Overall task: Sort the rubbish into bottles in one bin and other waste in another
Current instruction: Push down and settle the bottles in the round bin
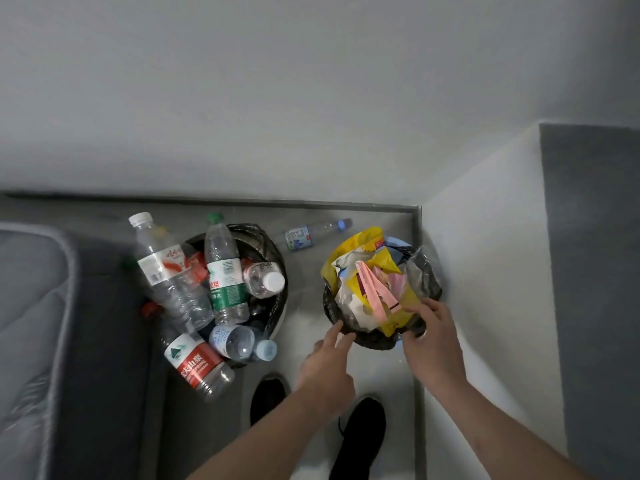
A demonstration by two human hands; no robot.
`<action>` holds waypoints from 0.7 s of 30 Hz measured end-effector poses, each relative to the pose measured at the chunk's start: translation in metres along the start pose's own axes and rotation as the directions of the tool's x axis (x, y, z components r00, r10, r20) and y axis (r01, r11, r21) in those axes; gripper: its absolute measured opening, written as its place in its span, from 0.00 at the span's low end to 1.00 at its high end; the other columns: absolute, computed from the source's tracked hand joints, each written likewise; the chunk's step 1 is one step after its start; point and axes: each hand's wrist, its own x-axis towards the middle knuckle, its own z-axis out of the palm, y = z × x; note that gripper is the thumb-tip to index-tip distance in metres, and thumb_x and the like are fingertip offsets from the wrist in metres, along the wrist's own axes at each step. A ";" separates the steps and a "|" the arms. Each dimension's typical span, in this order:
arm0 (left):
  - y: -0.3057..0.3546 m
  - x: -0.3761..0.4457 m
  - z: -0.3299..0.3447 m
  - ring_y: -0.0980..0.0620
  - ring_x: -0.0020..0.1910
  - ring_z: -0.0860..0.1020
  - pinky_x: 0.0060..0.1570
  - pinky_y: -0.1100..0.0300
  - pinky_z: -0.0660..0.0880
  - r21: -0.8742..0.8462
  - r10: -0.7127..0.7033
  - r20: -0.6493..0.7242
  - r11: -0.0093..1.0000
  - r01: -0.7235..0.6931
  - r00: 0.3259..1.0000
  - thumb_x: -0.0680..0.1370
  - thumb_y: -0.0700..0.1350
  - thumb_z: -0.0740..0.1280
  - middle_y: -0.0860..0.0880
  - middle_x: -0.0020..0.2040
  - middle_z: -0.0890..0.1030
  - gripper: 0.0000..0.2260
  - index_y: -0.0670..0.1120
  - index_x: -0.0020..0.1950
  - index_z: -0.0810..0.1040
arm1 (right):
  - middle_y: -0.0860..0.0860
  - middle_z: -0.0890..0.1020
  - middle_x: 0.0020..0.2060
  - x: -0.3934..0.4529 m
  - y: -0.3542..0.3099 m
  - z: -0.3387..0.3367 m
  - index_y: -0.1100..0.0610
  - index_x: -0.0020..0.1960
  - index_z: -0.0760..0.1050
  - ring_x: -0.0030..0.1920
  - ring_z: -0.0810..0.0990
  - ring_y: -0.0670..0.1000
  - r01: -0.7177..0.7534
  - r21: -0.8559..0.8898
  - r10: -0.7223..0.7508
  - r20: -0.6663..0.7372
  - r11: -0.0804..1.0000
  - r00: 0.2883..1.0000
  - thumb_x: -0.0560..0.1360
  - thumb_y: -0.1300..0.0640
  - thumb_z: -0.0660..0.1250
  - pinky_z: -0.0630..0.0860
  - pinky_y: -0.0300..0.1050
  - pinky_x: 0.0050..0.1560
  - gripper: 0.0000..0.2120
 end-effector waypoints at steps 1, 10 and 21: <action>-0.002 -0.020 -0.011 0.49 0.75 0.62 0.67 0.50 0.72 -0.027 0.030 -0.041 0.999 -0.031 0.999 0.73 0.38 0.61 0.59 0.81 0.47 0.35 0.58 0.78 0.59 | 0.44 0.70 0.65 -0.006 -0.011 -0.004 0.43 0.58 0.78 0.64 0.74 0.52 0.009 -0.001 -0.009 0.017 1.000 1.000 0.70 0.64 0.70 0.79 0.52 0.56 0.22; -0.079 -0.164 -0.204 0.60 0.55 0.79 0.49 0.59 0.78 -0.080 0.137 -0.615 0.969 -0.235 0.777 0.75 0.42 0.67 0.61 0.61 0.73 0.13 0.54 0.57 0.79 | 0.46 0.73 0.64 -0.015 -0.160 -0.025 0.50 0.61 0.77 0.67 0.70 0.52 0.263 -0.065 -0.251 0.153 0.963 0.956 0.70 0.63 0.71 0.70 0.50 0.67 0.21; -0.232 -0.003 -0.393 0.43 0.55 0.80 0.57 0.55 0.74 -0.158 -0.176 -0.537 0.982 0.106 0.825 0.76 0.40 0.65 0.46 0.56 0.83 0.12 0.46 0.57 0.82 | 0.49 0.70 0.67 0.073 -0.260 0.037 0.49 0.67 0.73 0.59 0.77 0.54 0.126 -0.224 -0.052 0.308 0.966 0.950 0.76 0.58 0.68 0.76 0.49 0.58 0.20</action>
